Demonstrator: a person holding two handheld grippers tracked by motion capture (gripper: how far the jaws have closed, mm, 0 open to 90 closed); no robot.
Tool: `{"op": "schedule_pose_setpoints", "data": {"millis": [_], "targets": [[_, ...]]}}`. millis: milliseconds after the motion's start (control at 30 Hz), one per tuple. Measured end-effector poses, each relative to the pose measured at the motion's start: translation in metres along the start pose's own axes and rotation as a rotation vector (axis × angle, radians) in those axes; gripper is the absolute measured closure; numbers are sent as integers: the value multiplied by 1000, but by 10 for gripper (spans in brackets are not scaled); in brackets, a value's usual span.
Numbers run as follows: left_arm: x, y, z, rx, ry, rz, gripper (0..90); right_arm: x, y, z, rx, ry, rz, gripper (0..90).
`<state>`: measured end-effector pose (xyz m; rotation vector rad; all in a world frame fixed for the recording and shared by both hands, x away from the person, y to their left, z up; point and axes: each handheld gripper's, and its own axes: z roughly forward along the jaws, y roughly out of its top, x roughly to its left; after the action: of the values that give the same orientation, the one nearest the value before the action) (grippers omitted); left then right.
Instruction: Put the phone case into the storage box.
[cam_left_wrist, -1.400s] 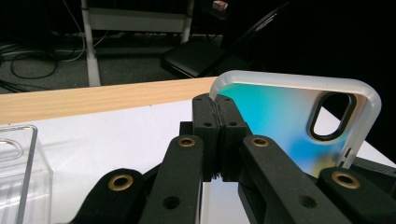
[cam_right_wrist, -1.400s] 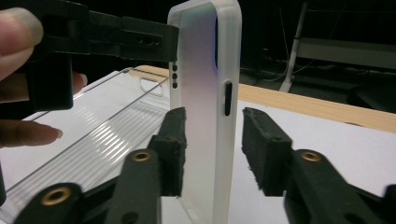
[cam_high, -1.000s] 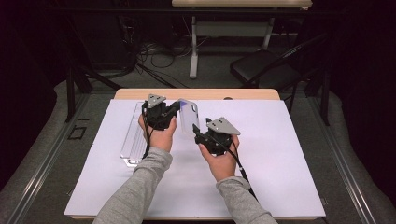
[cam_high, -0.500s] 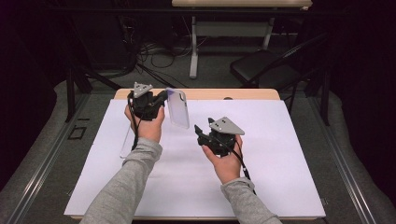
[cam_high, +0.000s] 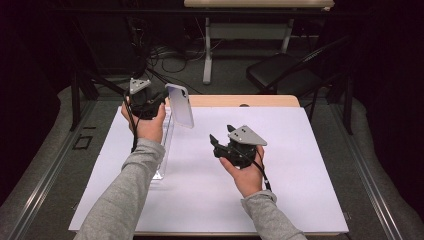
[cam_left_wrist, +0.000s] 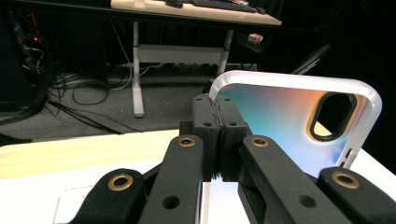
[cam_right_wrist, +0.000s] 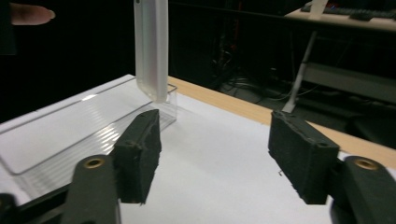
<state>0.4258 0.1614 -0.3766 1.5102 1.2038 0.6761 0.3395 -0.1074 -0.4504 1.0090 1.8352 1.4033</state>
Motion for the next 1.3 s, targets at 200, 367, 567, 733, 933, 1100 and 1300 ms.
{"op": "schedule_pose_setpoints", "data": {"millis": [200, 367, 567, 733, 933, 1100, 1300], "targets": [[7, 6, 0, -7, 10, -5, 889, -4, 0, -2, 4, -3, -17, 185], [15, 13, -1, -17, 31, -7, 890, -10, 0, -7, 11, 19, 23, 144], [25, 22, 0, -21, 68, -7, 889, -18, 1, -19, -2, 22, 51, 129], [32, 28, 2, -32, 96, -8, 889, -29, 1, -31, 10, 36, 102, 102], [45, 32, 4, -33, 116, -29, 889, -39, -1, -43, -1, 22, 100, 96], [56, 32, 8, -28, 135, -52, 889, -45, -5, -51, -5, 9, 83, 87], [62, 30, 12, -29, 157, -52, 889, -47, -7, -56, -6, -1, 61, 0]]}}
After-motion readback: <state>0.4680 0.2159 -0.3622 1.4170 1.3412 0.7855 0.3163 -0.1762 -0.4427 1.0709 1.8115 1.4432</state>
